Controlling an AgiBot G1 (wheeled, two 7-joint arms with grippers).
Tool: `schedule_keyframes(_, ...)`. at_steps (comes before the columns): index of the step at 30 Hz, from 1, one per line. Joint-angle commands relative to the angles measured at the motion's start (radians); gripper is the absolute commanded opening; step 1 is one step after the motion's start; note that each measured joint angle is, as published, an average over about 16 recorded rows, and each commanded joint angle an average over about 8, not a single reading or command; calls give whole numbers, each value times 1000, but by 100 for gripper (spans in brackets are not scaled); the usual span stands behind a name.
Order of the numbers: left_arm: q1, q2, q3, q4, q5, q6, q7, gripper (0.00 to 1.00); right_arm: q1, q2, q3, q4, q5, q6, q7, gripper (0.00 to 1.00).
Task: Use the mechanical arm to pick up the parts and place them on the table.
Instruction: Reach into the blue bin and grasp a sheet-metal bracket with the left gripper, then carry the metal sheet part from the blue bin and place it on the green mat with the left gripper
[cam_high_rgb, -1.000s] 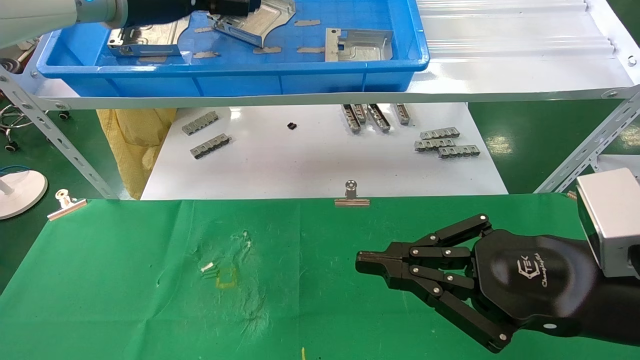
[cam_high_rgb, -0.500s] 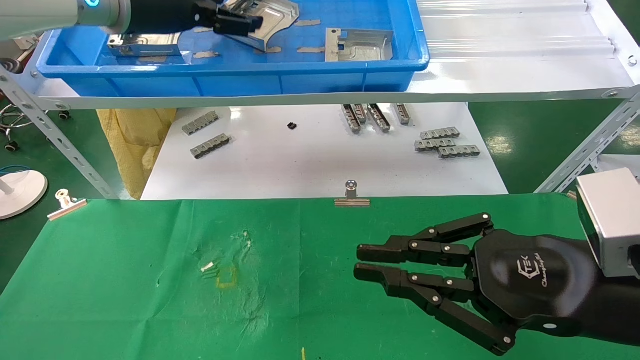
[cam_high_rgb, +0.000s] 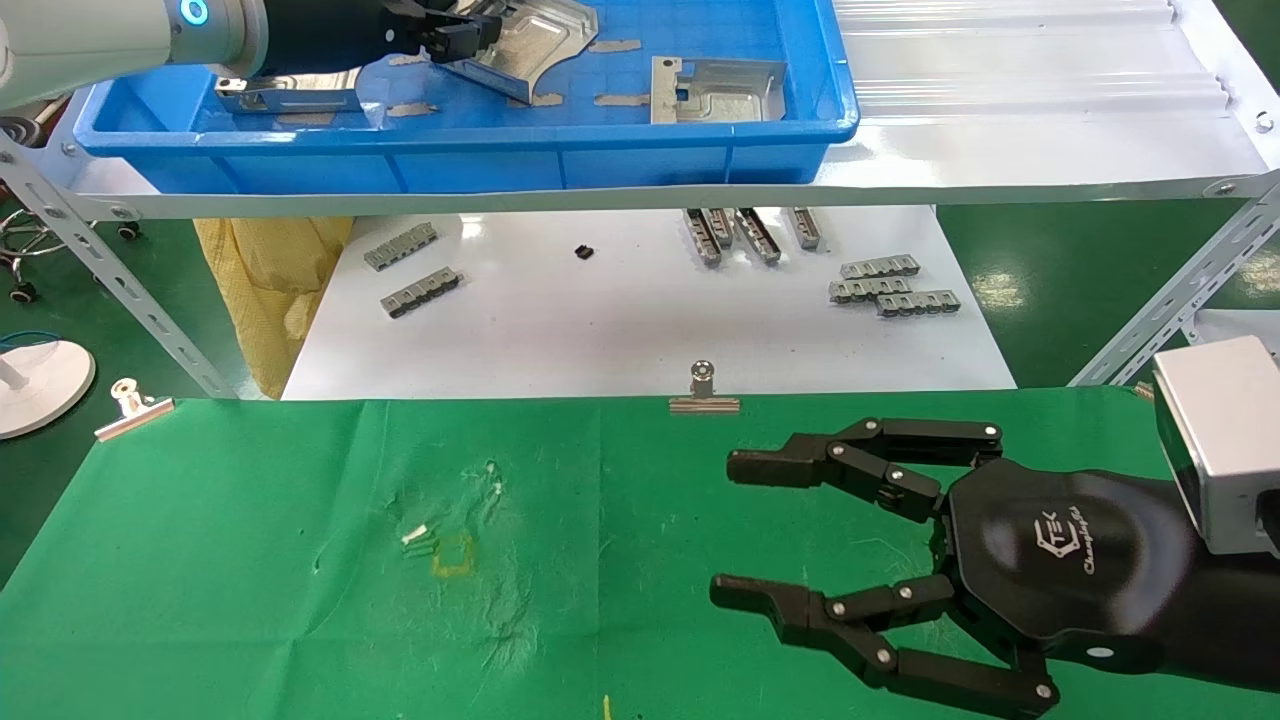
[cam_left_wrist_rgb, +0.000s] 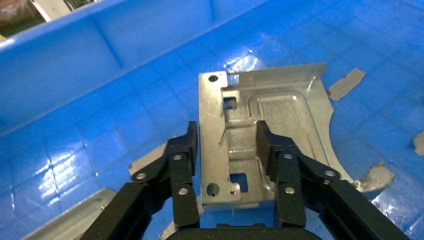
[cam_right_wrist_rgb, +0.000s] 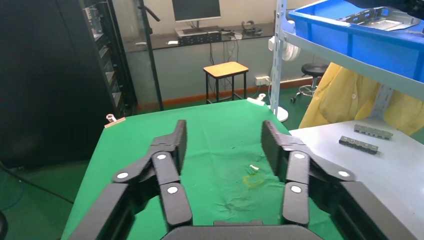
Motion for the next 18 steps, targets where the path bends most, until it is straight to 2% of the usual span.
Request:
schedule_keyframes(1, 2, 1, 2, -1, 2, -1, -8, 0, 0, 0, 0, 0, 0, 0, 0, 100)
schedule_keyframes(12, 2, -9, -6, -11, -14, 10, -30, 0, 0, 0, 0, 0, 0, 0, 0, 100)
schedule_keyframes(18, -5, -38, -38, -37, -62, 67, 8, 0, 0, 0, 0, 0, 0, 0, 0, 100)
